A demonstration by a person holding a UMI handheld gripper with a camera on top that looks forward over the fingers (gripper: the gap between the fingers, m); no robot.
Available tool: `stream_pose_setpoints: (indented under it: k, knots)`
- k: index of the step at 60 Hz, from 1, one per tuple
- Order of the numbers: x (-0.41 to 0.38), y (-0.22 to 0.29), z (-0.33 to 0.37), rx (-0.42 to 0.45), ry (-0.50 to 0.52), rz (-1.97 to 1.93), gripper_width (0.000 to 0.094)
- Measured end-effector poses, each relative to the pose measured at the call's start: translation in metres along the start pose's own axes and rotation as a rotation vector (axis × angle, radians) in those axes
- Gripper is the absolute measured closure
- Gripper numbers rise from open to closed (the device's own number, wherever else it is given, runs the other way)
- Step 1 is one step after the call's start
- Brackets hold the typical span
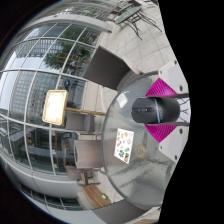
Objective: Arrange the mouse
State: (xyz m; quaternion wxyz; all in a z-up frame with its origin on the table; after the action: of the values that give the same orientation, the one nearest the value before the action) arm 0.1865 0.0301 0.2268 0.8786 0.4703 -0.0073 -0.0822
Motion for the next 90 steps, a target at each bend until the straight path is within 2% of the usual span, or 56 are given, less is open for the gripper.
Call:
stream_pose_setpoints:
  k: [8,10,18,23,26,36,39,44,45,47,64,72,90]
  knots:
    - [0.043,-0.09,-0.041,-0.193,-0.016,-0.004,0.0619]
    - [0.043,-0.117,-0.04,-0.225,-0.006,-0.016,0.0618]
    - [0.052,-0.167,-0.058,-0.315,0.0,-0.036,0.0618]
    - [0.051,-0.198,-0.073,-0.351,0.009,-0.038,0.0608]
    - [0.051,-0.193,-0.071,-0.32,0.014,-0.062,0.0571]
    - [0.051,-0.195,-0.074,-0.333,0.023,-0.085,0.0469]
    - [0.054,-0.194,-0.074,-0.341,0.001,-0.094,0.039]
    - [0.06,-0.192,-0.067,-0.372,-0.054,-0.063,0.0069]
    - [0.06,-0.191,-0.065,-0.374,-0.054,-0.058,0.0065]
    - [0.057,-0.184,-0.06,-0.367,-0.053,-0.042,0.0092]
    - [-0.01,-0.11,0.031,-0.21,-0.03,-0.031,0.0079]
    - [-0.051,-0.09,0.081,-0.137,-0.002,-0.031,0.0078]
    - [-0.103,-0.101,0.156,-0.053,0.026,-0.074,0.0081]
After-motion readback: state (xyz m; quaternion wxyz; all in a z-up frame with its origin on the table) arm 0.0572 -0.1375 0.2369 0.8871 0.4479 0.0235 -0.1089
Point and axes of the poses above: the point between the fingertips, and its own axes, seen from behind it with the camera up: x to the right, y up, z backward, against the way the camera looks, the point moved 5 cm from there along z, backward, against the way the camera looks, and after that the axes turned 14 degrees about -z, right-handed, at the moved point
